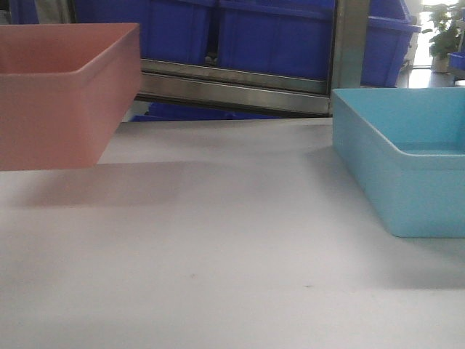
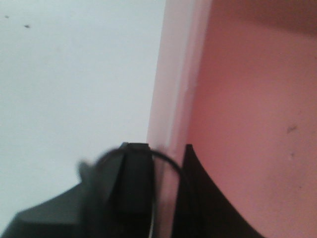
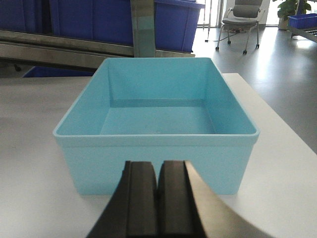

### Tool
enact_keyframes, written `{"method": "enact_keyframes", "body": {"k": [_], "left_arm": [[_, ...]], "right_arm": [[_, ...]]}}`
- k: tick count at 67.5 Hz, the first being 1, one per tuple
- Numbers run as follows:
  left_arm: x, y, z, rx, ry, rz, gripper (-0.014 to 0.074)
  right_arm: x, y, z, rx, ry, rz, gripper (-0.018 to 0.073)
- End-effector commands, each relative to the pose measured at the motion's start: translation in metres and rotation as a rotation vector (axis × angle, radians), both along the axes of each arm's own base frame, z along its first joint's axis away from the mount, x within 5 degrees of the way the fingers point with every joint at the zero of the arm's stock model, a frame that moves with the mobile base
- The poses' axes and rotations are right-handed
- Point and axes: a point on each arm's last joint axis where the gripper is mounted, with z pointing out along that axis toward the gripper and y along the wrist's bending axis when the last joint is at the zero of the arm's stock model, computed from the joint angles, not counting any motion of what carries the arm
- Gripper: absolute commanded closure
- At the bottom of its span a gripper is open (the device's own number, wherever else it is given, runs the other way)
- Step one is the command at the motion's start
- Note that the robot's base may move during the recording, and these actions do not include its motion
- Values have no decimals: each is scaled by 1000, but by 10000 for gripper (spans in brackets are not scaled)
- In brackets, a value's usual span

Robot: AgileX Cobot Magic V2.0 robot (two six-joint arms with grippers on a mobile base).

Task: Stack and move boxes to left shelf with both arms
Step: 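Grip the pink bin rim with the left gripper and drag it toward center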

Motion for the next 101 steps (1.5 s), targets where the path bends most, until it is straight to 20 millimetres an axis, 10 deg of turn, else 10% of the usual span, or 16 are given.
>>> {"method": "enact_keyframes", "body": {"k": [1, 50, 101], "left_arm": [[-12, -32, 47, -95, -101, 10, 597], [-13, -183, 3, -40, 58, -41, 597], [-13, -232, -55, 54, 196, -92, 596]], "right_arm": [[-3, 0, 18, -15, -139, 2, 510], [-3, 0, 18, -15, -139, 2, 510], [-3, 0, 18, -15, -139, 2, 510]]}}
